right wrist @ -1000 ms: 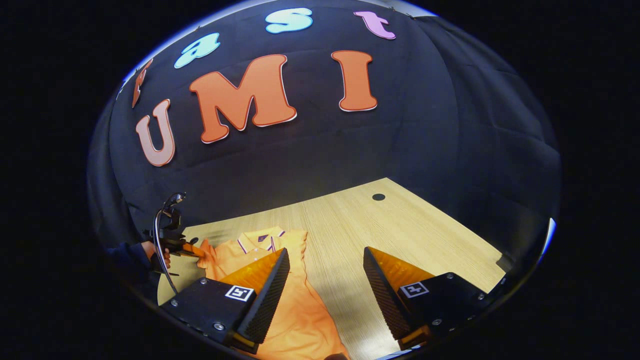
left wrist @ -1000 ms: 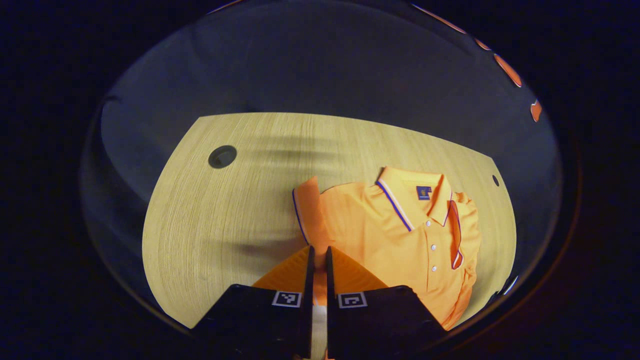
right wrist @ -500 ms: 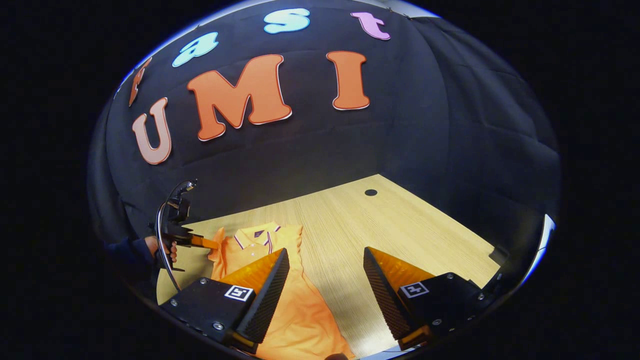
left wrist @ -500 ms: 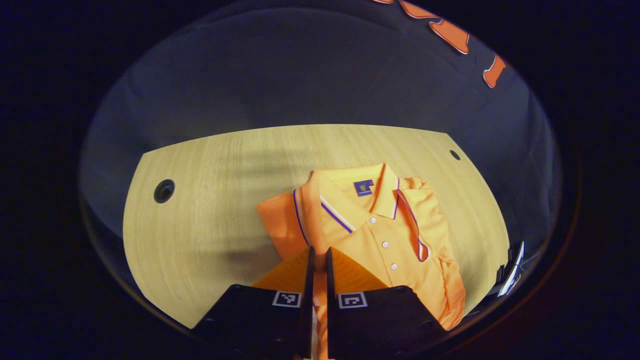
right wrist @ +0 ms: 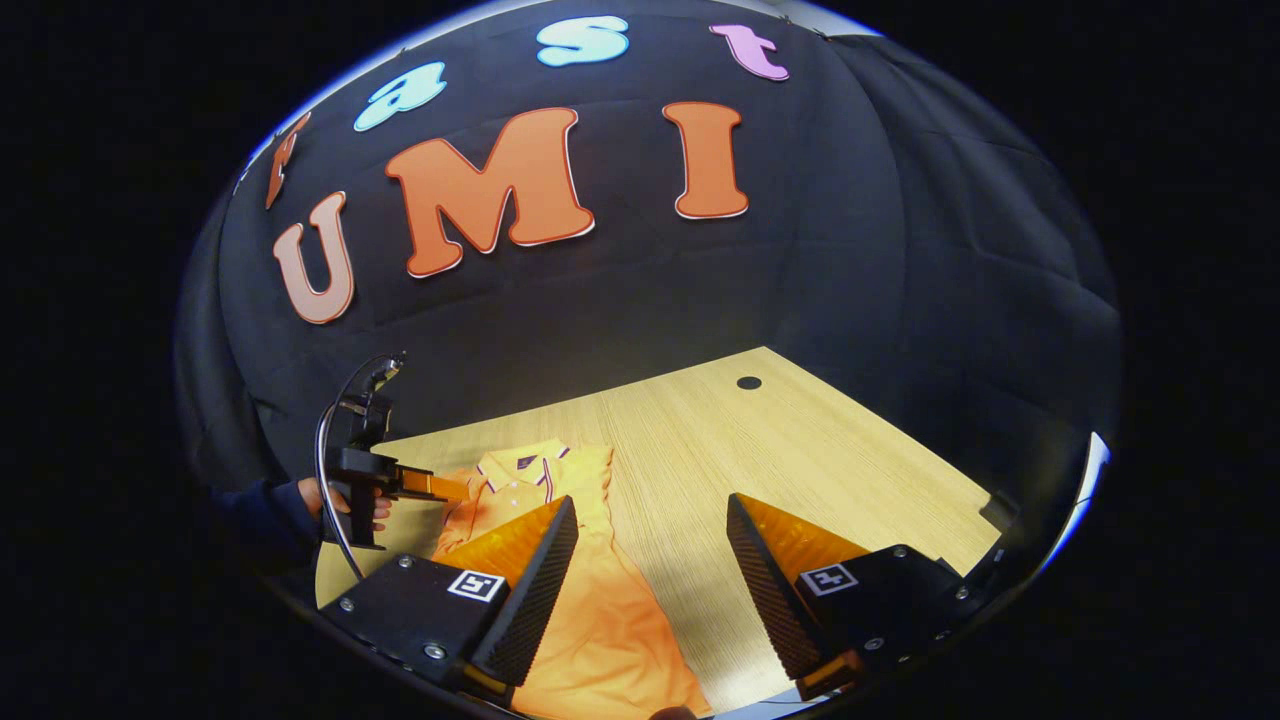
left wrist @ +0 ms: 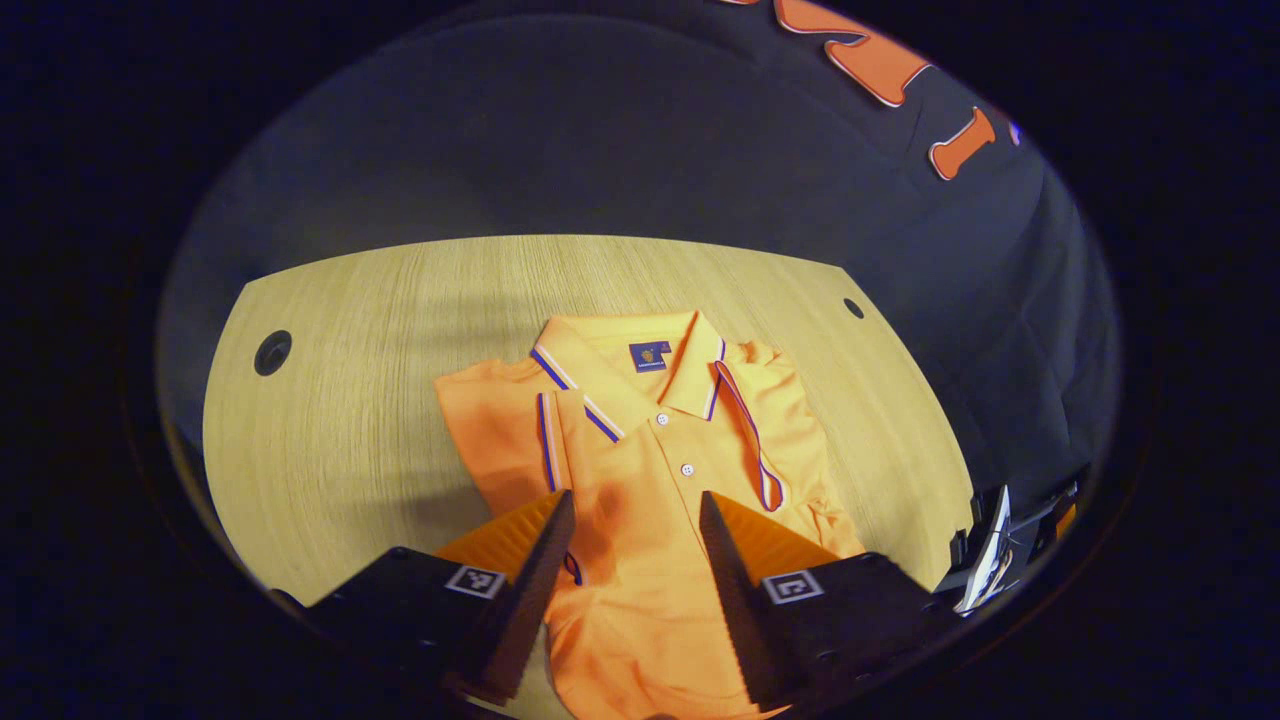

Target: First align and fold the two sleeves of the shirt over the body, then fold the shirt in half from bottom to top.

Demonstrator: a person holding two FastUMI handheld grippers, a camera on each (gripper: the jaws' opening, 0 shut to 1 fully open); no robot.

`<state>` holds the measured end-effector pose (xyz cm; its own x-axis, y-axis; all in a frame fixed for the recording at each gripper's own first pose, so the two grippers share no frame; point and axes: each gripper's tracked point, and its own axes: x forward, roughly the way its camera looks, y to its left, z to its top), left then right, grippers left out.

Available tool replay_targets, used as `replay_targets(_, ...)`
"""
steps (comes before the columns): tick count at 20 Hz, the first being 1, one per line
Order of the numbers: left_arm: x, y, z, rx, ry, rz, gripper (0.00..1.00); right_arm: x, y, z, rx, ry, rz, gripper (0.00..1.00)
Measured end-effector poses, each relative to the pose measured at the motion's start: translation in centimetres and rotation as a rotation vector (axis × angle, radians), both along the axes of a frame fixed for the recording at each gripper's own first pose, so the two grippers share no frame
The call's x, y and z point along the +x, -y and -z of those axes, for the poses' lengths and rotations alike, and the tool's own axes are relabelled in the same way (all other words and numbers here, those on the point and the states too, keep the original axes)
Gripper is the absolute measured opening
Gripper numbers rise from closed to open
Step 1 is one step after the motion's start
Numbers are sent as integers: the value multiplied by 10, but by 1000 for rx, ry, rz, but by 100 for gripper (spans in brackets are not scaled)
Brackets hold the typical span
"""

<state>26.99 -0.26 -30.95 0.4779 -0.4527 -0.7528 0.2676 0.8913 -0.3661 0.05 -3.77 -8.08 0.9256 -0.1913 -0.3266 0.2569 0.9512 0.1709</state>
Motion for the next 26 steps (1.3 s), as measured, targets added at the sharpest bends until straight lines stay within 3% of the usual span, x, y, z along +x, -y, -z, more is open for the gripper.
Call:
replay_targets(2, -11, -6, -14, 6, 45, -27, 93, -3, -3, 1, -7, 2, -33, 92)
replay_targets(3, -19, -9, -23, 9, 70, -43, 97, -4, -3, 2, -11, 3, -46, 92)
replay_targets(14, -120, -45, -122, 19, 464, -207, 97, -41, -19, 29, -25, -7, -226, 92)
replay_targets(20, -187, -59, -139, 53, 554, -289, 97, -66, -27, 49, -45, -22, -307, 92)
replay_targets(26, -253, -61, -110, 120, 522, -288, 98, -90, -32, 88, -52, -81, -357, 92)
